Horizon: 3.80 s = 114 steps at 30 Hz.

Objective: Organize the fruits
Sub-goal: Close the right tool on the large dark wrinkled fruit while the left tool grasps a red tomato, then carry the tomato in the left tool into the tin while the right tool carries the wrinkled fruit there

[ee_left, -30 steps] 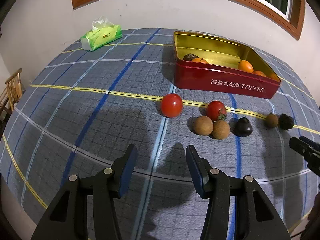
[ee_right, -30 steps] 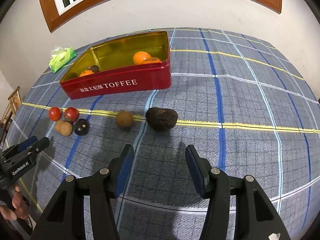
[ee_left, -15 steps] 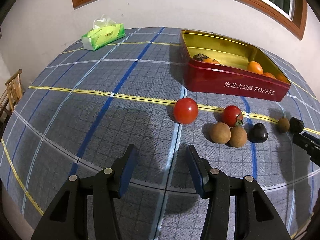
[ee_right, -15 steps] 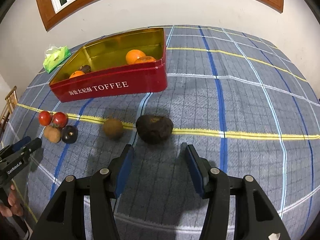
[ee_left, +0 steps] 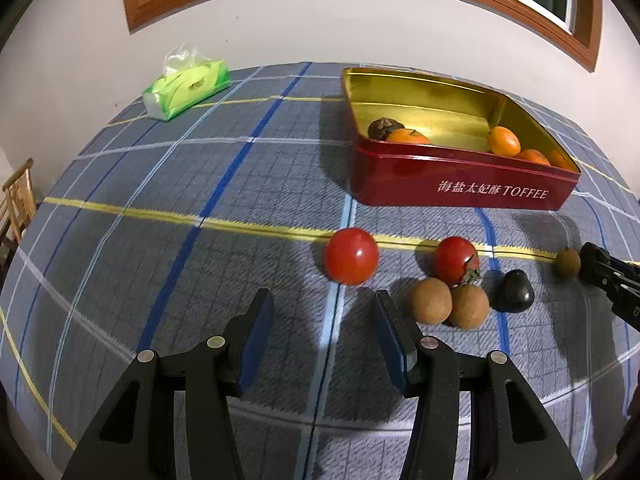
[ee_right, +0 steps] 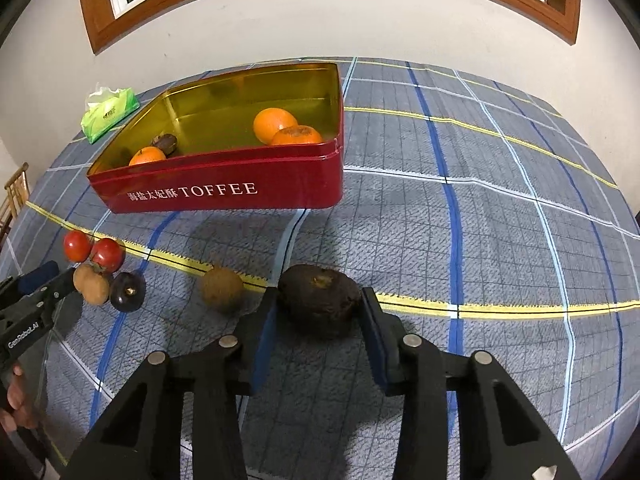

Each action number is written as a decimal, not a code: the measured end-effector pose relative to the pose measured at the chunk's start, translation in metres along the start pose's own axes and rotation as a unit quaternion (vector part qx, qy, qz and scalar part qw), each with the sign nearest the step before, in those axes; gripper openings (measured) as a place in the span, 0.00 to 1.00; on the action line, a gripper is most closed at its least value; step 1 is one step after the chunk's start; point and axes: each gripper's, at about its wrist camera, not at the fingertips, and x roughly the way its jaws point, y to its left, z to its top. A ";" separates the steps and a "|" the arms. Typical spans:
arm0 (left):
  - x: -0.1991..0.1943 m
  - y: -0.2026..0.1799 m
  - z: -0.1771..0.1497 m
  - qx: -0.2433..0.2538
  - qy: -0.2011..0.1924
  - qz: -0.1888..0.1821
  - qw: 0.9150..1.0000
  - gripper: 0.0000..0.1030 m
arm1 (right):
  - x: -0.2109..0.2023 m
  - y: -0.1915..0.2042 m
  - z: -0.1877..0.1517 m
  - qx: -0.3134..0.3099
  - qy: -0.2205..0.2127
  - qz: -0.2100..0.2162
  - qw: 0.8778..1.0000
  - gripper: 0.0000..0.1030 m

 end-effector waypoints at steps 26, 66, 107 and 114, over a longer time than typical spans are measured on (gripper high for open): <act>0.016 -0.021 0.021 0.039 -0.017 -0.009 0.999 0.38 | 0.001 0.005 -0.004 -0.015 -0.006 -0.017 1.000 0.35; 0.003 -0.025 0.020 0.043 -0.021 -0.010 0.999 0.29 | -0.003 0.003 -0.005 -0.016 0.001 -0.012 1.000 0.34; -0.039 -0.044 0.066 0.061 -0.067 -0.021 0.996 0.29 | -0.052 0.042 0.051 -0.089 -0.068 0.028 0.993 0.34; -0.036 -0.043 0.088 0.054 -0.071 -0.024 0.996 0.29 | -0.045 0.041 0.071 -0.091 -0.070 0.031 0.993 0.34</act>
